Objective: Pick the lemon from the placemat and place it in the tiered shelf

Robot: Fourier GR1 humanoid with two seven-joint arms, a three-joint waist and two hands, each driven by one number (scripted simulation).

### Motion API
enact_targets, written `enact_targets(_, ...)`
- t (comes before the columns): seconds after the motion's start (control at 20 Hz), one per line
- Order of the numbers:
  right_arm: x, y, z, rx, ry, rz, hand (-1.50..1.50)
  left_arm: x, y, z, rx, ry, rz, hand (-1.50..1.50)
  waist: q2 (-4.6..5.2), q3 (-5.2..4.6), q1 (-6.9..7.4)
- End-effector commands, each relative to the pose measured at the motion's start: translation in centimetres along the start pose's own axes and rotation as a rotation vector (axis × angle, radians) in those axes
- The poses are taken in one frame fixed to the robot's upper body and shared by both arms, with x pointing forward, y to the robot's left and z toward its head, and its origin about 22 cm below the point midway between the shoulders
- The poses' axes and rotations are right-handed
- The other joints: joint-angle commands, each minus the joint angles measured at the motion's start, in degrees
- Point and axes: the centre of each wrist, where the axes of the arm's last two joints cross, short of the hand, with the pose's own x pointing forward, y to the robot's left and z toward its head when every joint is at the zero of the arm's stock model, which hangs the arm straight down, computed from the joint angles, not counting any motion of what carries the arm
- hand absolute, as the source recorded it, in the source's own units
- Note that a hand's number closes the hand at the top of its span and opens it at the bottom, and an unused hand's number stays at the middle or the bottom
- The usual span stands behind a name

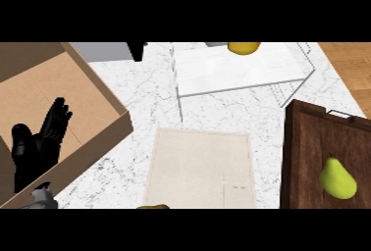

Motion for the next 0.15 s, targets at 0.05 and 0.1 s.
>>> enact_targets(0.05,-1.6,-5.7,0.7,0.063,0.036,0.049,-1.50,-0.5,-3.0,-1.3,-0.131,0.024,-0.006,0.00,0.56,-0.59,-2.05)
enact_targets(0.1,-2.5,-6.9,-0.3,0.080,0.044,0.048,-1.50,-0.1,-2.9,-1.0,-0.140,0.024,-0.017,0.00,0.62,-0.50,-1.74)
